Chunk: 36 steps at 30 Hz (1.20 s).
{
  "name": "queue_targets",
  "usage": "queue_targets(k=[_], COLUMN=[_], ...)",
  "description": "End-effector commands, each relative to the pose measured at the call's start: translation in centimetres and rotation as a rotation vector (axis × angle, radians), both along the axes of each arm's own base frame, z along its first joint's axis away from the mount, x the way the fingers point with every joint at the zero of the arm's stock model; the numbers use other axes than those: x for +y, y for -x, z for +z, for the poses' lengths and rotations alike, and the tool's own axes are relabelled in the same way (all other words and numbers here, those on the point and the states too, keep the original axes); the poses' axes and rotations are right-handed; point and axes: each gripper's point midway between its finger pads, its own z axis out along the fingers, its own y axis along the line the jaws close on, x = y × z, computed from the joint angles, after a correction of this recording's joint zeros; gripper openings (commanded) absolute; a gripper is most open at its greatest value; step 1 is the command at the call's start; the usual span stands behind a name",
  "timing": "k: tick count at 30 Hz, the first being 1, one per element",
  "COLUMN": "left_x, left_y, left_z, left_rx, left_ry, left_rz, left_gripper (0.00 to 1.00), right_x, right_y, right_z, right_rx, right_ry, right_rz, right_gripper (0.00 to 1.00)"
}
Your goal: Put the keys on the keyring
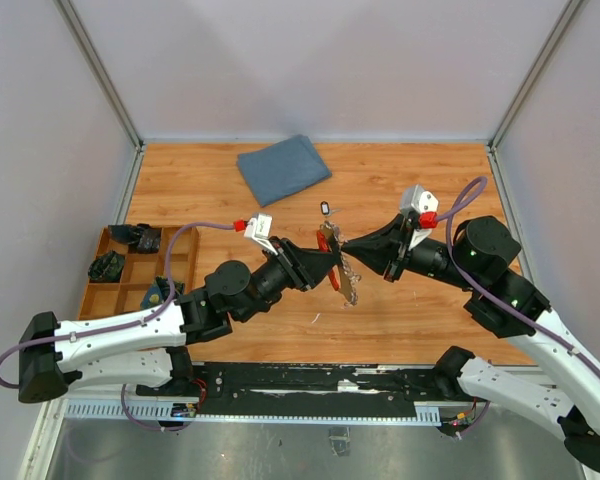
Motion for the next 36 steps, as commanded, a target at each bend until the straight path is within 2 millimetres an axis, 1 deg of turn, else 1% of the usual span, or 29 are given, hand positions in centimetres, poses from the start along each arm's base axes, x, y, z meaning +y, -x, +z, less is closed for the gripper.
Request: queue_targets(k=[1, 5, 7, 10, 13, 17, 19, 23, 24, 27, 29, 31, 36], left_x=[0.3, 0.4, 0.6, 1.1, 1.8, 2.2, 2.2, 1.8, 1.8, 1.6, 1.7, 1.9, 2.2], left_y=[-0.2, -0.2, -0.2, -0.3, -0.4, -0.4, -0.3, 0.4, 0.4, 0.8, 1.0, 1.0, 1.1], left_z=[0.6, 0.3, -0.1, -0.5, -0.8, -0.8, -0.8, -0.5, -0.5, -0.5, -0.4, -0.2, 0.3], left_rx=[-0.009, -0.023, -0.031, -0.051, -0.067, -0.097, -0.113, -0.144, -0.145, -0.143, -0.142, -0.14, -0.131], left_ry=[0.027, -0.003, -0.033, -0.076, -0.113, -0.131, -0.139, -0.142, -0.143, -0.133, -0.125, -0.113, -0.083], left_rz=[0.003, -0.015, -0.023, -0.026, -0.019, -0.039, -0.055, -0.101, -0.108, -0.128, -0.134, -0.129, -0.125], left_gripper=[0.18, 0.05, 0.01, 0.0, 0.01, 0.0, 0.0, 0.01, 0.01, 0.0, 0.01, 0.01, 0.0], right_x=[0.2, 0.0, -0.2, -1.1, -1.9, -2.9, -3.2, -3.0, -2.9, -2.5, -2.4, -2.4, -1.6], right_y=[0.6, 0.6, 0.7, 0.6, 0.7, 0.4, 0.0, -0.2, 0.0, 0.1, 0.4, 0.7, 1.1], right_z=[1.0, 0.8, 0.8, 0.6, 0.4, 0.3, -0.1, -0.9, -1.0, -1.3, -0.7, -0.3, -0.7], right_rx=[-0.042, -0.073, -0.1, -0.147, -0.197, -0.226, -0.213, -0.238, -0.275, -0.448, -0.581, -0.679, -0.785], right_ry=[-0.035, -0.018, -0.008, 0.022, 0.047, 0.056, 0.074, 0.13, 0.138, 0.125, 0.074, 0.044, 0.059], right_rz=[0.028, 0.027, 0.022, -0.006, -0.027, -0.073, -0.103, -0.082, -0.066, -0.035, -0.039, -0.038, -0.034], right_gripper=[0.08, 0.29, 0.36, 0.43, 0.46, 0.47, 0.43, 0.41, 0.39, 0.28, 0.26, 0.26, 0.32])
